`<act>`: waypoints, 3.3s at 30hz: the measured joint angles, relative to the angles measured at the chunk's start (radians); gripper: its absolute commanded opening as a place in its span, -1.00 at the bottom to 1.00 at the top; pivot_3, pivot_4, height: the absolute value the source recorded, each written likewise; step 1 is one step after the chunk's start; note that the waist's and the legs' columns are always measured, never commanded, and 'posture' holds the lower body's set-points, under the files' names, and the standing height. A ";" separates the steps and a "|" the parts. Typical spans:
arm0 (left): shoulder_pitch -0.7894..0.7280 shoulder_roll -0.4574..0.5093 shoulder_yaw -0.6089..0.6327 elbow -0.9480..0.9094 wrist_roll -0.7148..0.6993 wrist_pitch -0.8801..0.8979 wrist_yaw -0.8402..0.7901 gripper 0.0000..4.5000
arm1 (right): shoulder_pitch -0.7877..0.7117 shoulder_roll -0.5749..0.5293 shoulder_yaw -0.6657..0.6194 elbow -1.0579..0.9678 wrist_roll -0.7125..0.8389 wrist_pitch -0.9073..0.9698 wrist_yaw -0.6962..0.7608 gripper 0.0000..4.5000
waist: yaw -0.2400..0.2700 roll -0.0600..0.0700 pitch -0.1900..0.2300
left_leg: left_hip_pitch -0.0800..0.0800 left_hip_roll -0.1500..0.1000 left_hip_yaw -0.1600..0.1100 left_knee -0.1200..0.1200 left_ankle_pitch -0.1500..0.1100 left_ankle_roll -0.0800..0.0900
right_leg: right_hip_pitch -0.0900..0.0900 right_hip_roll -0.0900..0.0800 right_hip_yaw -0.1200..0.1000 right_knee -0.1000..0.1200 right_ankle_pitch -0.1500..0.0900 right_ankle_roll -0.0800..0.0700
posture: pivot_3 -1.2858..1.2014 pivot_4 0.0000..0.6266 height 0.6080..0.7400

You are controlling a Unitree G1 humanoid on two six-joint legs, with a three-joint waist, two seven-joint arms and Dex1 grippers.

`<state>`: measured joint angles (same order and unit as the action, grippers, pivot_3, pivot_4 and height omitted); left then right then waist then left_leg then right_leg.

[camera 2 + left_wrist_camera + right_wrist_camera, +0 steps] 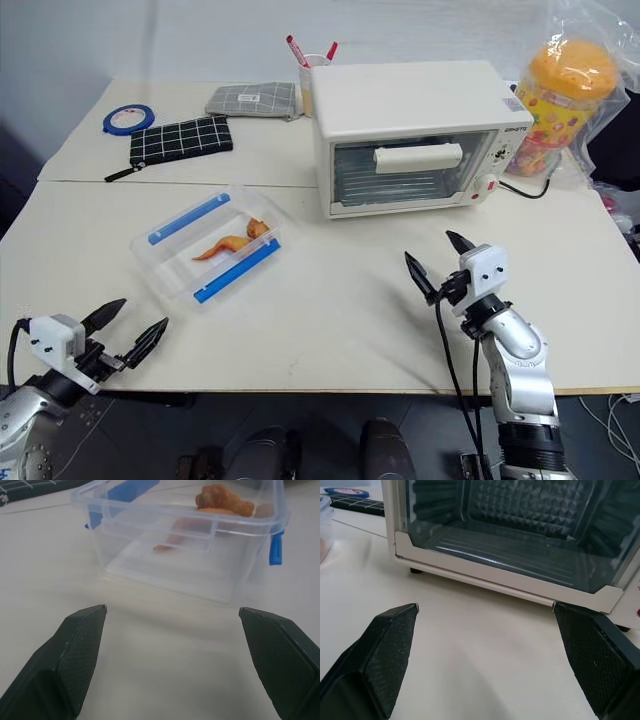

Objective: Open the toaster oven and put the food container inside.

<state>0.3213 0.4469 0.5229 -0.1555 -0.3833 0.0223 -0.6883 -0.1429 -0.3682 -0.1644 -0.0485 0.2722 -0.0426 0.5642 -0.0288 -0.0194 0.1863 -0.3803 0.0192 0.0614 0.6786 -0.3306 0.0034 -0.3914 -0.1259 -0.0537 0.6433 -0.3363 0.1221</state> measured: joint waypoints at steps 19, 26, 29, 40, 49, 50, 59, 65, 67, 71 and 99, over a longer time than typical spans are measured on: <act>-0.362 0.437 0.132 0.004 -0.538 0.479 -0.245 1.00 | 0.024 -0.323 -0.162 -0.005 0.210 0.123 0.309 0.99 | -0.002 0.003 0.001 | 0.014 -0.002 -0.001 -0.003 -0.001 0.002 | 0.016 -0.003 -0.006 -0.011 0.000 0.000 | 0.03 -0.52 1.00; -0.590 0.364 -0.125 0.012 -0.525 0.528 -0.274 1.00 | -0.374 -0.330 -0.088 0.390 0.147 0.042 0.433 0.99 | -0.002 0.006 0.003 | 0.009 -0.001 -0.001 -0.007 0.000 0.000 | 0.011 0.004 -0.007 -0.008 0.000 0.000 | 0.03 -0.52 1.00; -0.638 0.337 -0.172 0.016 -0.508 0.528 -0.275 1.00 | -0.499 -0.330 -0.060 0.554 0.118 0.008 0.484 0.99 | -0.002 0.006 0.003 | 0.008 -0.001 0.000 -0.007 0.000 0.000 | 0.011 0.005 -0.009 -0.010 0.000 0.000 | 0.03 -0.52 1.00; -0.619 0.268 -0.219 -0.001 -0.464 0.521 -0.268 1.00 | -0.631 -0.285 -0.038 0.718 0.099 -0.090 0.599 0.99 | -0.002 0.006 0.003 | 0.009 0.001 -0.002 0.000 0.000 0.000 | 0.014 0.005 -0.010 -0.007 0.000 0.001 | 0.03 -0.52 1.00; -0.639 0.229 -0.279 0.038 -0.399 0.498 -0.284 1.00 | -0.490 -0.286 -0.040 0.529 0.114 -0.082 0.609 0.99 | -0.008 0.007 0.004 | 0.009 0.004 0.000 -0.001 -0.001 -0.002 | 0.013 0.009 -0.009 -0.008 0.000 0.001 | 0.03 -0.52 1.00; -0.653 0.228 -0.290 0.055 -0.387 0.491 -0.289 1.00 | -0.456 -0.290 -0.038 0.491 0.113 -0.079 0.614 0.99 | -0.008 0.007 0.004 | 0.010 0.005 0.000 -0.001 -0.001 -0.002 | 0.013 0.010 -0.009 -0.008 0.000 0.001 | 0.03 -0.52 1.00; -0.865 0.122 -0.399 0.175 -0.295 0.404 -0.346 0.46 | -0.225 -0.334 -0.026 0.310 0.078 -0.087 0.622 1.00 | 0.010 0.008 0.005 | 0.009 0.005 0.000 0.003 -0.002 -0.003 | 0.014 0.011 -0.009 -0.007 0.001 0.000 | 0.03 -0.52 1.00; -1.087 -0.032 -0.509 0.415 -0.128 0.225 -0.339 -0.40 | -0.224 -0.328 -0.004 0.296 0.068 -0.115 0.594 1.00 | 0.008 0.008 0.005 | 0.009 0.004 0.001 0.003 -0.002 -0.002 | 0.013 0.012 -0.009 -0.007 0.001 0.001 | 0.03 -0.52 1.00; -1.134 -0.062 -0.529 0.490 -0.083 0.172 -0.339 -0.65 | -0.225 -0.328 -0.003 0.295 0.068 -0.121 0.589 1.00 | 0.007 0.008 0.005 | 0.009 0.004 0.002 0.002 -0.002 -0.002 | 0.013 0.012 -0.009 -0.008 0.001 0.001 | 0.03 -0.52 1.00; -1.207 -0.140 -0.548 0.639 -0.002 0.074 -0.310 -0.99 | -0.221 -0.328 -0.003 0.295 0.066 -0.134 0.576 1.00 | 0.009 0.008 0.005 | 0.008 0.004 0.003 0.002 -0.002 -0.002 | 0.013 0.011 -0.010 -0.008 0.001 0.001 | 0.03 -0.52 1.00; -1.163 -0.251 -0.803 0.746 0.373 -0.102 -0.272 -0.99 | 0.506 -0.309 -0.371 -0.144 0.124 -0.047 0.299 1.00 | 0.051 0.007 0.005 | 0.009 -0.003 0.001 0.002 -0.002 0.000 | 0.016 0.010 -0.009 -0.015 0.002 0.002 | 0.03 -0.52 1.00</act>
<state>-0.8417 0.1963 -0.2799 0.5904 -0.0104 -0.0798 -0.9606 0.3631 -0.6772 -0.5353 -0.1927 0.3964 -0.0894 0.8634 0.0226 -0.0120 0.1914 -0.3711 0.0166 0.0621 0.6808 -0.3327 0.0033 -0.3757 -0.1156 -0.0623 0.6280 -0.3342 0.1246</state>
